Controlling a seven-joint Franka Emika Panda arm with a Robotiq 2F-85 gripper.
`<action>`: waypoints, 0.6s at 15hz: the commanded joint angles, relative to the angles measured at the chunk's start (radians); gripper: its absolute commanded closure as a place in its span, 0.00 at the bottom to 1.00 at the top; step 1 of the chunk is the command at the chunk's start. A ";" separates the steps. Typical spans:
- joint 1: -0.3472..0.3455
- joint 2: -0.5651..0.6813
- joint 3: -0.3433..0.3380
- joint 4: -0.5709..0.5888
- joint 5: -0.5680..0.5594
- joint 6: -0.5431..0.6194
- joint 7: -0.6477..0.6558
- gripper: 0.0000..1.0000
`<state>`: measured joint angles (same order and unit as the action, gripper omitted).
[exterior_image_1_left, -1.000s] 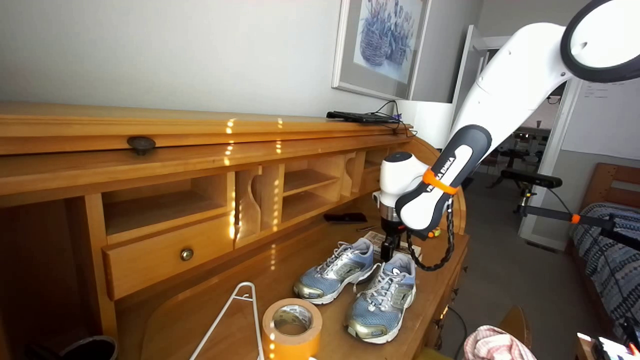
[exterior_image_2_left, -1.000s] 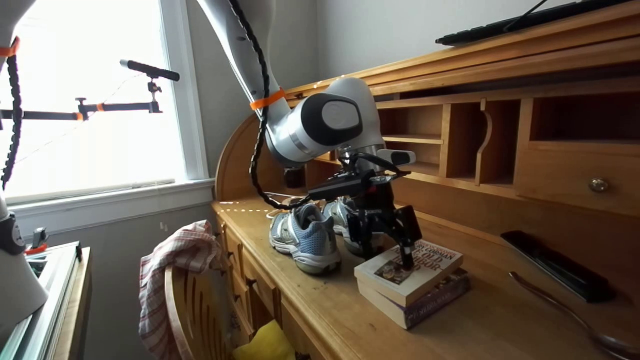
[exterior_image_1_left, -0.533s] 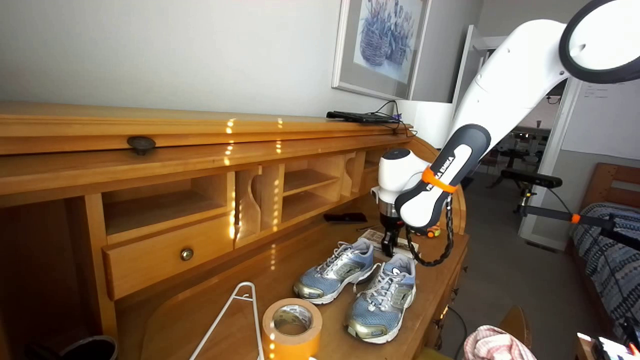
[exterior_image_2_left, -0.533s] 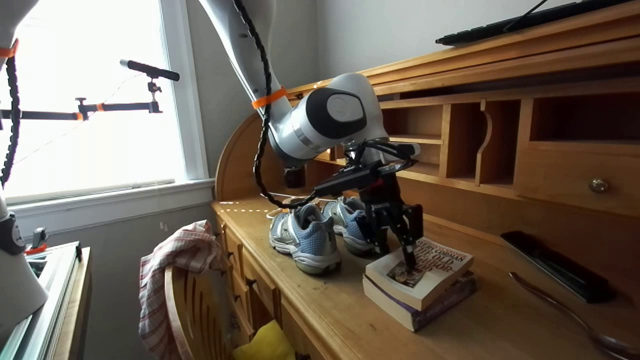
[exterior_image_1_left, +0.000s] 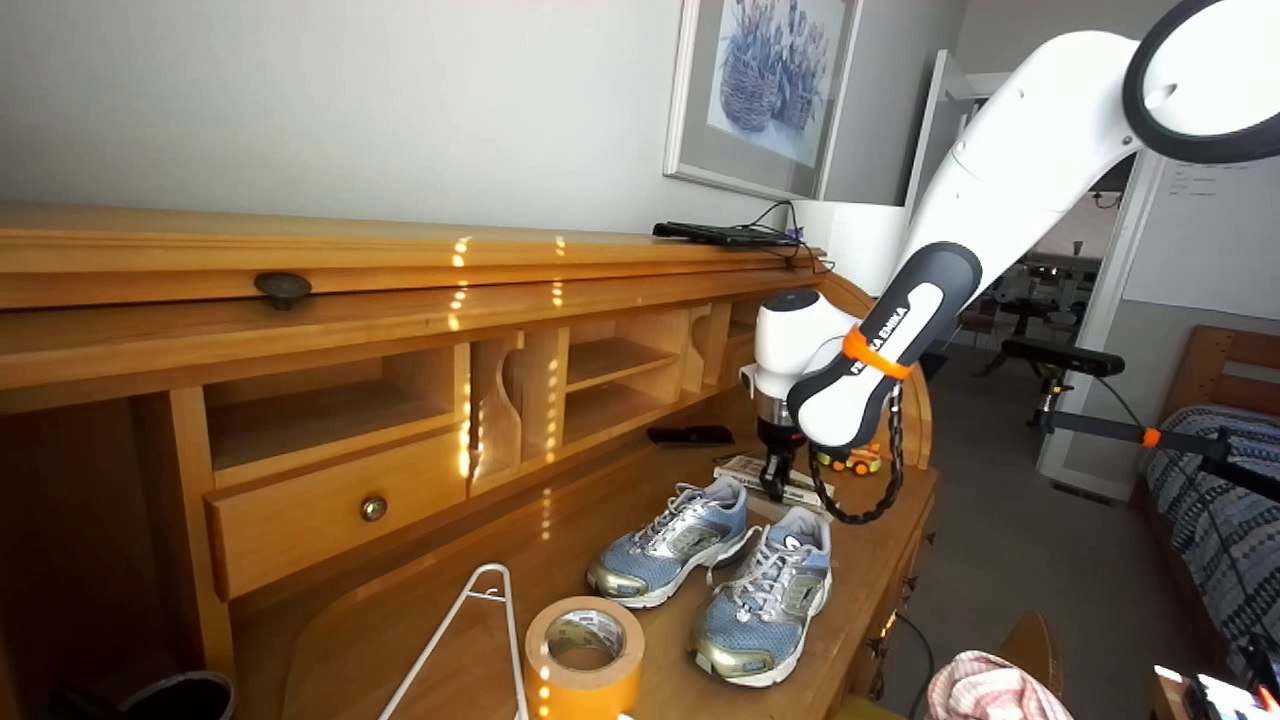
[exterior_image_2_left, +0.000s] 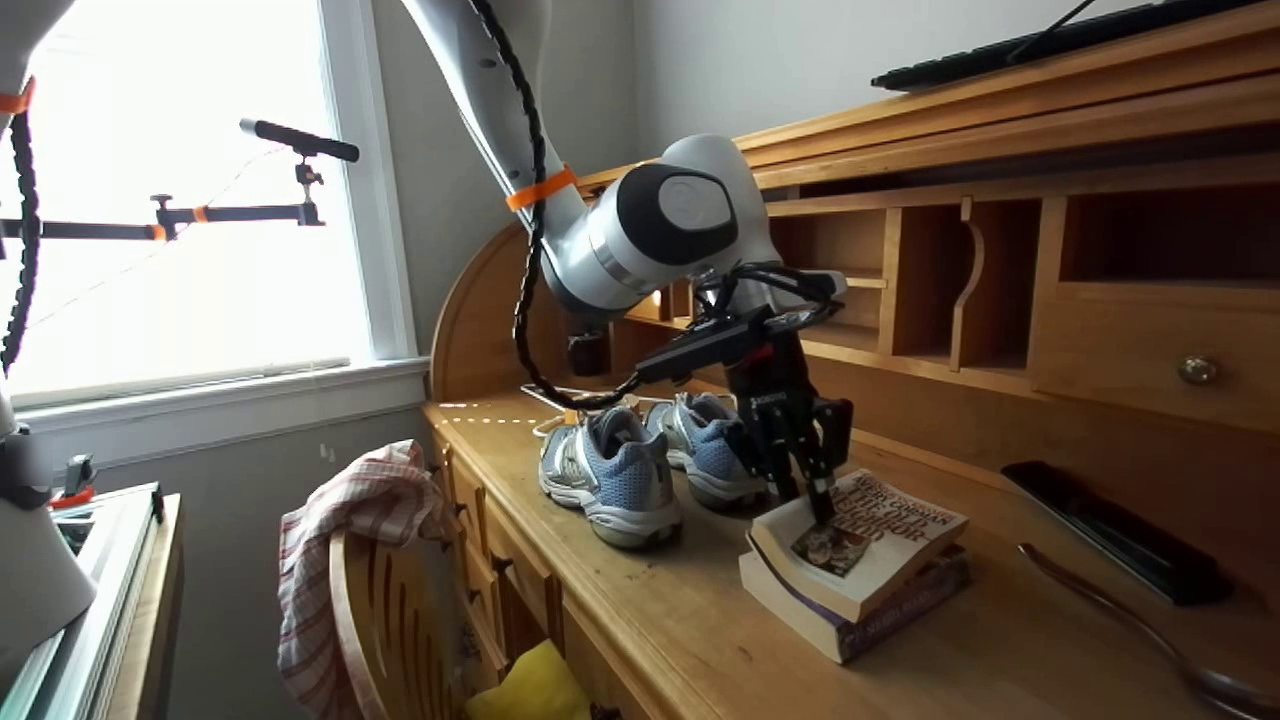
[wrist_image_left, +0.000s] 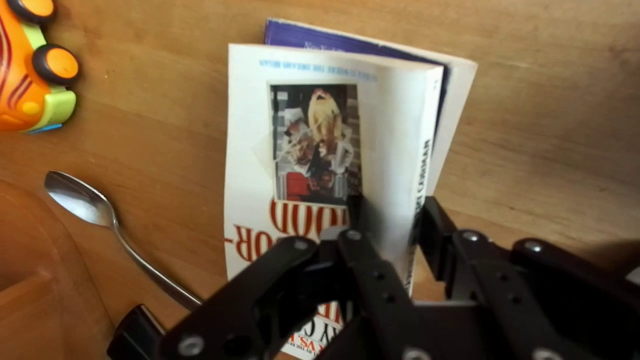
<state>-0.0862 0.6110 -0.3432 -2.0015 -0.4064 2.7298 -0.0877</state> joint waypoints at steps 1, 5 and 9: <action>0.002 0.020 -0.007 0.002 -0.022 0.025 0.026 0.54; 0.001 0.028 -0.007 0.004 -0.020 0.023 0.024 0.43; 0.000 0.027 -0.006 0.001 -0.018 0.027 0.023 0.81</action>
<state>-0.0863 0.6253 -0.3438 -2.0010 -0.4064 2.7299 -0.0876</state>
